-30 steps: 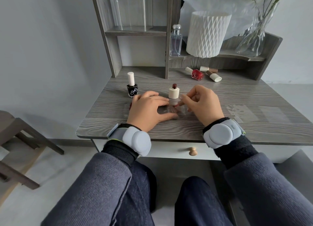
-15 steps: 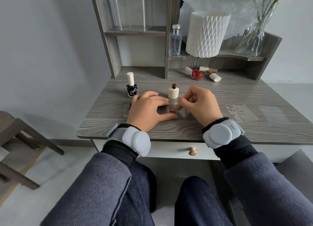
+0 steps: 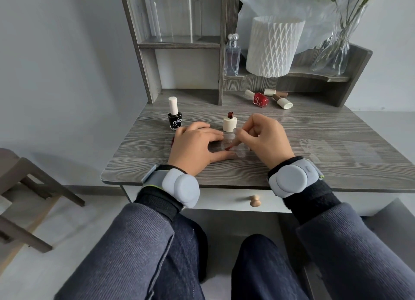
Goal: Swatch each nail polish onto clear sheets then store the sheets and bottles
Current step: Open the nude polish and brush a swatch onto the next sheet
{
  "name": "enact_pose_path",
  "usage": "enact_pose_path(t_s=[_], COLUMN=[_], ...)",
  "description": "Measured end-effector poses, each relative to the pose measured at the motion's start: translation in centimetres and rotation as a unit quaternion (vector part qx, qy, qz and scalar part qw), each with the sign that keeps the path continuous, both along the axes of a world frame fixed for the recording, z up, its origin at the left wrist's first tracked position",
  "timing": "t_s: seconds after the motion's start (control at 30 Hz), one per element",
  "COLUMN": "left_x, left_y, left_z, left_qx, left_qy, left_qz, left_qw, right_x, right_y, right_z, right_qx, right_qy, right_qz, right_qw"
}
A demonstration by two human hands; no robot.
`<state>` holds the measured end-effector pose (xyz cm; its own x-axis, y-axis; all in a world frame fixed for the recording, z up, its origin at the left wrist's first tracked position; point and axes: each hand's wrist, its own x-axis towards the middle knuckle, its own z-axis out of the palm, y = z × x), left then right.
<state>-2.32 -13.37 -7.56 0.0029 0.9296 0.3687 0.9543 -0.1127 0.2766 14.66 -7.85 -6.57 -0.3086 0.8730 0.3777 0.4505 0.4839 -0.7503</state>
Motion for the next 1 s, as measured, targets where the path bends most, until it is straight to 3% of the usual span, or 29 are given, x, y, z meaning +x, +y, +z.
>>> enact_pose_path(t_s=[0.17, 0.3, 0.57, 0.8, 1.0], left_x=[0.14, 0.05, 0.09, -0.09, -0.14], left_y=[-0.17, -0.14, -0.14, -0.02, 0.02], left_z=[0.1, 0.17, 0.12, -0.05, -0.19], left_qx=[0.002, 0.001, 0.005, 0.006, 0.011], left_qy=[-0.004, -0.002, -0.008, -0.004, -0.002], left_qz=[-0.007, -0.005, -0.006, -0.006, -0.003], left_qw=[1.0, 1.0, 1.0, 1.0, 1.0], right_x=[0.23, 0.37, 0.33, 0.34, 0.35], right_y=[-0.1, 0.02, -0.06, -0.03, -0.14], right_z=[0.22, 0.39, 0.2, 0.41, 0.28], right_qx=[0.018, 0.046, 0.013, 0.031, -0.001], right_qy=[-0.01, 0.049, -0.009, 0.041, 0.005], right_qz=[-0.052, -0.095, -0.071, -0.095, -0.075], right_qw=[0.998, 0.993, 0.997, 0.994, 0.997])
